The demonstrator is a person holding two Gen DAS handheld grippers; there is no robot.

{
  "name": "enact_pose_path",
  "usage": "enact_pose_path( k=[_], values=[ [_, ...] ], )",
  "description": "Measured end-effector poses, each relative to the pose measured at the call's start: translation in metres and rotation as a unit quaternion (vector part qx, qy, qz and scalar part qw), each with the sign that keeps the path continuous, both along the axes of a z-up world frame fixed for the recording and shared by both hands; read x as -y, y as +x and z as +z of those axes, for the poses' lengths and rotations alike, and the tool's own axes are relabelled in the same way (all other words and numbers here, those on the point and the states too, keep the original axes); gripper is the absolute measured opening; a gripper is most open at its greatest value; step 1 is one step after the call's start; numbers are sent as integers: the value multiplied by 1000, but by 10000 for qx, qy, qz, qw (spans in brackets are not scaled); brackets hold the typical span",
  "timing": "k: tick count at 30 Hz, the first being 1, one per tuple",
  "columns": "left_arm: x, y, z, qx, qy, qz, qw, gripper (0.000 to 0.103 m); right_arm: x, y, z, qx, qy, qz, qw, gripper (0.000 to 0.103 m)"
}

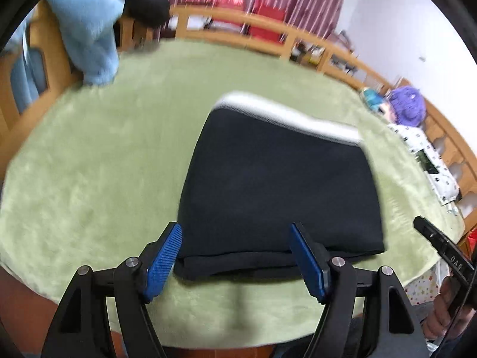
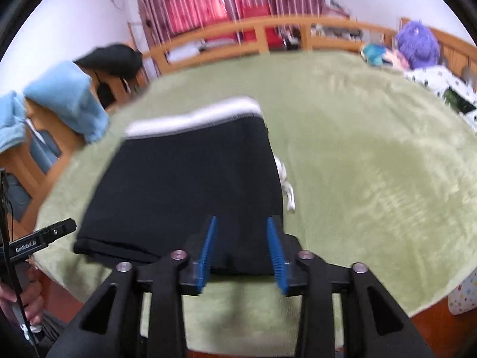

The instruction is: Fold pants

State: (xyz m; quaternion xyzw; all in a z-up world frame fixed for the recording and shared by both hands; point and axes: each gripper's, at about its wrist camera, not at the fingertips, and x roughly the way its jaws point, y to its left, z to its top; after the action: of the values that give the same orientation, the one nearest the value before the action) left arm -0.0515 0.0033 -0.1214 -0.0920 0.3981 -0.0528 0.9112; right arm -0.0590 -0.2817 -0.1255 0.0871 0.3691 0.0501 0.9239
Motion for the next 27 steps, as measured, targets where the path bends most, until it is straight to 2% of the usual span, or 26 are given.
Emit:
enact_pose_path(
  k=[1,3,5,9,12,13,14,16,19,27],
  values=[
    [4,-4,12,103,14,-41,9999,73,-1,-7,8,71,17,-24,10000,50],
    [13,-15,37,305,76,-78,9995,73,0,-18,29,191,117,-66,9997,51],
    [23,-27,61,488,106,-76,9987,76,0,-27,50,306,196,-55,9993,57],
    [39,-41,90,722,246,-91,9970,81,-2,-41,88,514,-34,-25,9987,59],
    [47,-46,109,762,315,-80,9966,85,2,-44,112,624,-158,-6,9979,65],
    [48,-47,114,792,289,-95,9964,86,3,-45,118,680,-152,14,9976,72],
    [50,-49,117,826,285,-89,9961,88,6,-46,121,735,-128,9,9972,85],
    [55,-55,121,923,372,-77,9950,93,9,-48,123,838,-64,-74,9964,93],
    [56,-60,117,1021,548,6,9933,94,12,-52,117,932,-72,-159,9955,101],
    [59,-60,103,907,631,44,9939,95,6,-49,106,796,-111,-208,9966,101]
  ],
)
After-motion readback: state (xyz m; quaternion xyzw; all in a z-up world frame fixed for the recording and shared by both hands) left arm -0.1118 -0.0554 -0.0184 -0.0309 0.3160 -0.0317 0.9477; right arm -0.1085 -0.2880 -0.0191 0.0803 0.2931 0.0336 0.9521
